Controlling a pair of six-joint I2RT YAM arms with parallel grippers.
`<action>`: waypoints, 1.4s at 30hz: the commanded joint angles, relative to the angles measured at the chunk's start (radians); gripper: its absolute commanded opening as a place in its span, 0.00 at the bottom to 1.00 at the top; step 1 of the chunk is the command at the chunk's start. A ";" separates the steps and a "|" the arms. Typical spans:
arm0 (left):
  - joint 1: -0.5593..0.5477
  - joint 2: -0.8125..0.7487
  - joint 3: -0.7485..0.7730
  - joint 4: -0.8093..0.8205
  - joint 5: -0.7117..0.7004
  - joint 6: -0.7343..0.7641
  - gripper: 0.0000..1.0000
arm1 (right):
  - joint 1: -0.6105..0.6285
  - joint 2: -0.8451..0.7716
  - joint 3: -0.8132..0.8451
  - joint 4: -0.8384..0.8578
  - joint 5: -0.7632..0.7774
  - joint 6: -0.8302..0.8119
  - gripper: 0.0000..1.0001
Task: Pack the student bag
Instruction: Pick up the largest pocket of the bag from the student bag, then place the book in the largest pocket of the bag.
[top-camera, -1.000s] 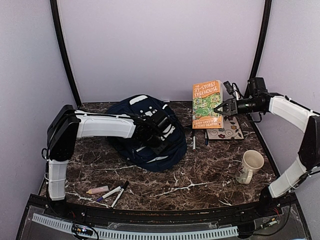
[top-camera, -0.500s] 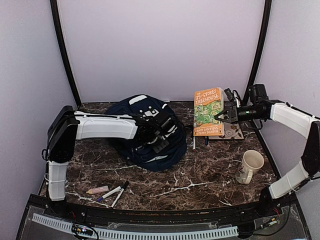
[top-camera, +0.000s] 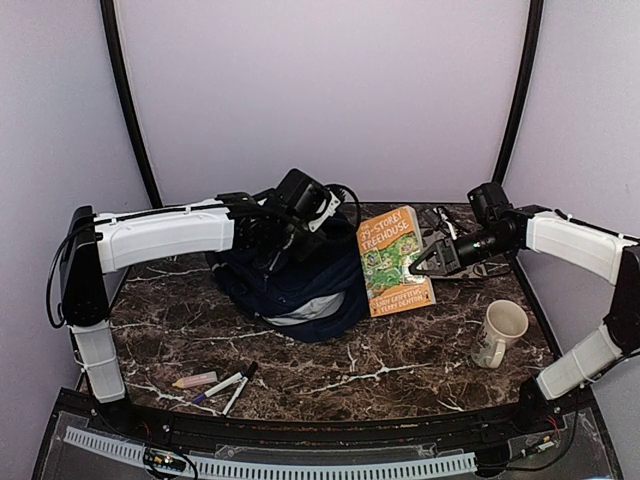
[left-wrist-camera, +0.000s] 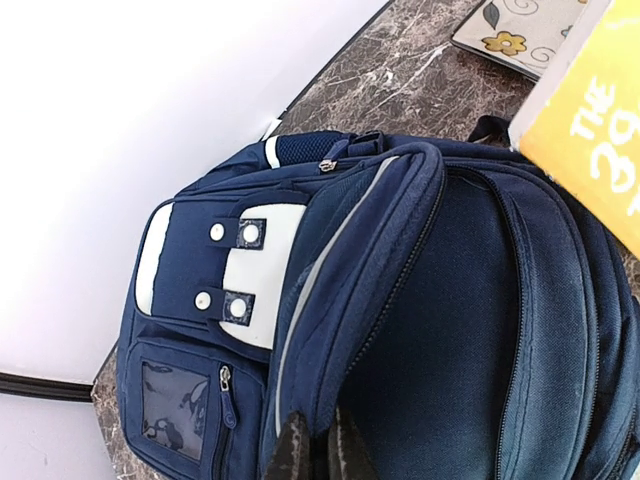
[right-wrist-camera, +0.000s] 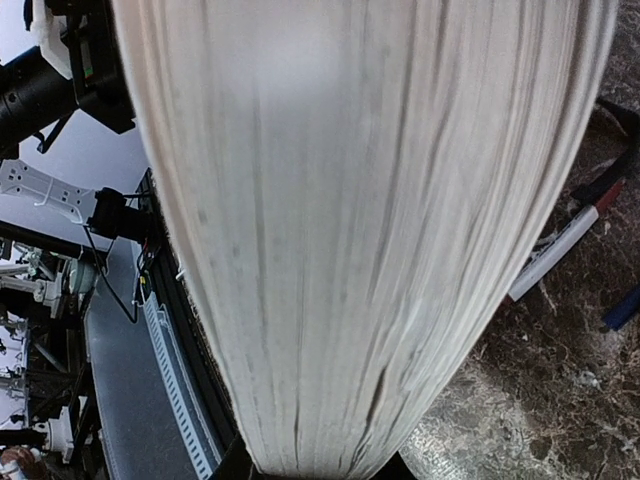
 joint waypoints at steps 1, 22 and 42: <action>0.008 -0.048 0.017 0.063 -0.040 0.032 0.00 | 0.002 0.005 0.003 -0.016 -0.041 -0.052 0.00; 0.100 -0.201 0.054 0.076 -0.035 -0.001 0.00 | 0.114 0.036 -0.099 0.059 -0.180 0.029 0.00; 0.111 -0.271 0.097 0.118 0.013 0.033 0.00 | 0.324 0.342 0.009 0.474 -0.247 0.479 0.00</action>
